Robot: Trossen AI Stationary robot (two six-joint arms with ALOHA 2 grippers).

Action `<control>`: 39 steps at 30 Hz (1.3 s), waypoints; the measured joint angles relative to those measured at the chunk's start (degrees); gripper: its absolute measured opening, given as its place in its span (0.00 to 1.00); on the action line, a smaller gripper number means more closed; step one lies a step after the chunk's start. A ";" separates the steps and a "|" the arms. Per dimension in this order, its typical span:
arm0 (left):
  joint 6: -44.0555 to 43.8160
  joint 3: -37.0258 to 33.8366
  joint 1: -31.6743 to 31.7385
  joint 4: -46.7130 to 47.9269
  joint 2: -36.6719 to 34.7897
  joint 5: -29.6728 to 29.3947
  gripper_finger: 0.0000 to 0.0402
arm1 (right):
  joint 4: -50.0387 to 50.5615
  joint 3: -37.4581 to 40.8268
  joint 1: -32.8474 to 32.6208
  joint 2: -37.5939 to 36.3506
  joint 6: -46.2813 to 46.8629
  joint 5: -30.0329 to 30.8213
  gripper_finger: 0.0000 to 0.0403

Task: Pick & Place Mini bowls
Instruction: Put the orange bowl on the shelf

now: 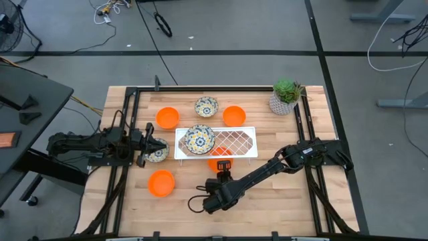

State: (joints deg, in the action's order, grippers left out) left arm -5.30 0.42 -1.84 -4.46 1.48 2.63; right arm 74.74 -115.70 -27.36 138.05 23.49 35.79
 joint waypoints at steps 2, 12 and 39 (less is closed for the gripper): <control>-0.02 -0.01 0.00 0.02 0.01 0.00 0.06 | 0.02 0.00 -0.20 -0.49 -0.01 0.06 0.00; 0.00 -0.02 0.02 0.00 0.01 0.00 0.06 | 0.15 0.00 -1.59 -3.20 -0.02 -2.49 0.00; -0.01 -0.02 0.02 0.02 0.01 0.00 0.06 | -7.56 -0.02 -8.36 -17.44 -9.40 -21.86 0.00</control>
State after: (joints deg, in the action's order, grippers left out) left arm -5.31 0.40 -1.83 -4.45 1.49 2.63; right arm 67.18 -115.72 -35.72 120.61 14.09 13.93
